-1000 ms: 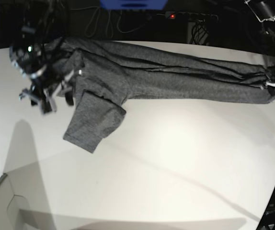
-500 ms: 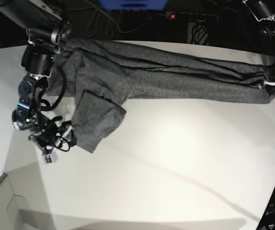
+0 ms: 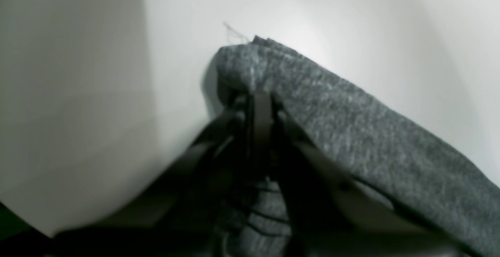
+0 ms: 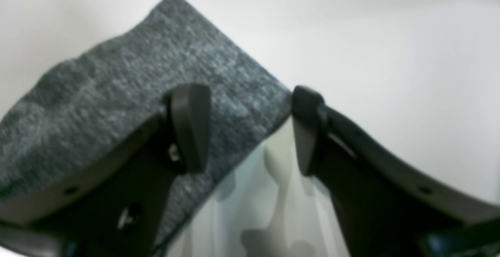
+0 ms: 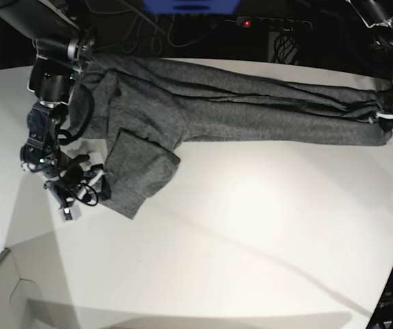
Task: Layout the t-shirt on the table in an organized manner, then fold the t-shirt properly
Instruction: 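Release the folded side and move both grippers to the opposite shirt side, then grasp the opposite shirt side with both grippers and fold it over, then lower the folded side with both grippers and release it onto the strip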
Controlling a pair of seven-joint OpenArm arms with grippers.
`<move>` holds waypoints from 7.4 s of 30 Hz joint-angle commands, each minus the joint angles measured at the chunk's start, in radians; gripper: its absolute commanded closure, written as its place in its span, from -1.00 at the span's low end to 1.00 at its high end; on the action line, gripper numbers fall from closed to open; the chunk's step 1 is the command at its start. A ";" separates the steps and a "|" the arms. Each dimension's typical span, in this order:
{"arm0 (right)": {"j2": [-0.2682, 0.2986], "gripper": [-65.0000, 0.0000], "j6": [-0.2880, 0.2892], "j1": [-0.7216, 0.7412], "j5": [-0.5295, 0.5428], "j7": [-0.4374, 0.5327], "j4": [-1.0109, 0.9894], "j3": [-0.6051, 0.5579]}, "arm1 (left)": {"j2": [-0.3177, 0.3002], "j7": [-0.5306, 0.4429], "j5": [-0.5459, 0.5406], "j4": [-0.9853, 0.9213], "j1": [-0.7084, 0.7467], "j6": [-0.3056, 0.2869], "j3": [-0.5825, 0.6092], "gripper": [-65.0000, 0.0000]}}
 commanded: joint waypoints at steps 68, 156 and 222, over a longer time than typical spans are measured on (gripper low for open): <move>-0.220 1.00 0.004 -0.406 0.015 -0.100 0.875 -0.398 | 0.086 0.126 -0.254 0.460 0.097 -0.005 -0.246 -0.11; -0.271 1.00 0.004 -0.411 0.015 -0.096 0.887 -0.806 | -0.019 0.296 0.005 0.718 0.091 -0.006 0.736 -0.11; -0.171 -0.05 0.004 -0.439 0.018 -0.088 0.749 -0.344 | -0.078 0.307 -0.333 0.798 0.259 -0.276 -0.002 1.00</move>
